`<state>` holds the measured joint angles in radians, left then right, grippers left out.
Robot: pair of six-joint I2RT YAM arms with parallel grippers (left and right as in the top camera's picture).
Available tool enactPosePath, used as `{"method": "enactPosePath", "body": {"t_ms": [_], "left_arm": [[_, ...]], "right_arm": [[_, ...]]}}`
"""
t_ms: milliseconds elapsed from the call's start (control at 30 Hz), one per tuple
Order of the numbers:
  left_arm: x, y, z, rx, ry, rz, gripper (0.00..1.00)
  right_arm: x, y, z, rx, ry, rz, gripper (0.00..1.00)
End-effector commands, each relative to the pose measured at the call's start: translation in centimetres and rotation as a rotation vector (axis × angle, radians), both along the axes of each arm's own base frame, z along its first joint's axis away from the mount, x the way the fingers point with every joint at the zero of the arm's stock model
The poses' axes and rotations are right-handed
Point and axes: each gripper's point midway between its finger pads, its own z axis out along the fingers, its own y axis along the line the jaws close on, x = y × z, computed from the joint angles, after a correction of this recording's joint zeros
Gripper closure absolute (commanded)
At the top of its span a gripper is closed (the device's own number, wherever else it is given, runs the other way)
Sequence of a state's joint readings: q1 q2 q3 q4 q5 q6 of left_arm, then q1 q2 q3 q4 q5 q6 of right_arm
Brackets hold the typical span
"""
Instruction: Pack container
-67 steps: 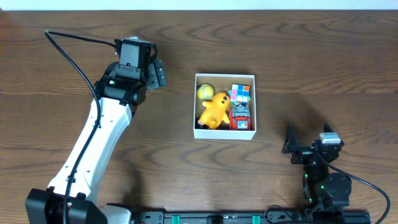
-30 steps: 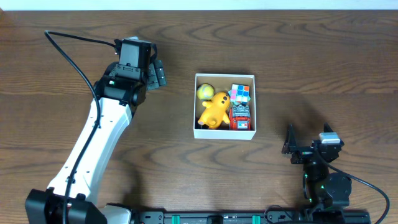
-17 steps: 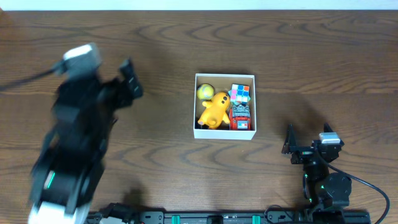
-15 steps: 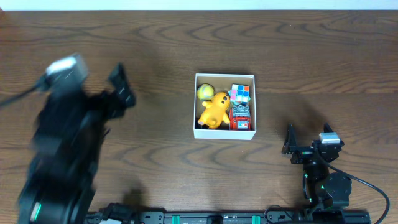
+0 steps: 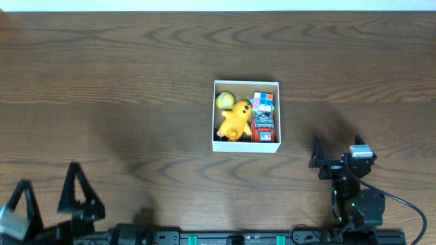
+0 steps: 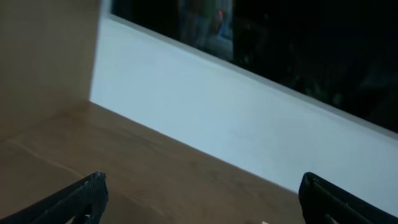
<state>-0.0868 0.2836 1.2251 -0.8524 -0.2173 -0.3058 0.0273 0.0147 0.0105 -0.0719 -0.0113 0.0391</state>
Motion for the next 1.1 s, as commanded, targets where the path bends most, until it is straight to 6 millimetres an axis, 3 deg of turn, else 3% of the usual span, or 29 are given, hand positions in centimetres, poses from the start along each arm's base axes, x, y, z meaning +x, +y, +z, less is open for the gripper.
{"method": "enactPosePath", "body": {"t_ms": [0, 133, 333, 500, 800, 1067], "left_arm": [[0.2, 0.5, -2.4, 0.013, 0.031, 0.048, 0.02], [2.2, 0.9, -5.8, -0.013, 0.051, 0.088, 0.02], [7.5, 1.1, -11.8, -0.123, 0.024, 0.098, 0.02], [10.6, 1.1, -16.3, -0.191, -0.024, 0.096, 0.02], [12.4, 1.0, -22.9, -0.189, 0.017, 0.093, 0.02], [12.8, 1.0, -25.4, -0.126, 0.081, 0.095, 0.02]], "right_arm": [[0.0, -0.1, 0.0, -0.018, -0.005, -0.003, 0.01], [0.0, -0.1, 0.0, -0.018, -0.005, -0.003, 0.01], [0.0, -0.1, 0.0, -0.018, -0.005, -0.003, 0.01], [0.0, -0.1, 0.0, -0.018, -0.005, -0.003, 0.01], [0.0, -0.1, 0.0, -0.017, -0.005, -0.003, 0.01], [0.0, -0.1, 0.0, -0.017, -0.005, -0.003, 0.01]]}}
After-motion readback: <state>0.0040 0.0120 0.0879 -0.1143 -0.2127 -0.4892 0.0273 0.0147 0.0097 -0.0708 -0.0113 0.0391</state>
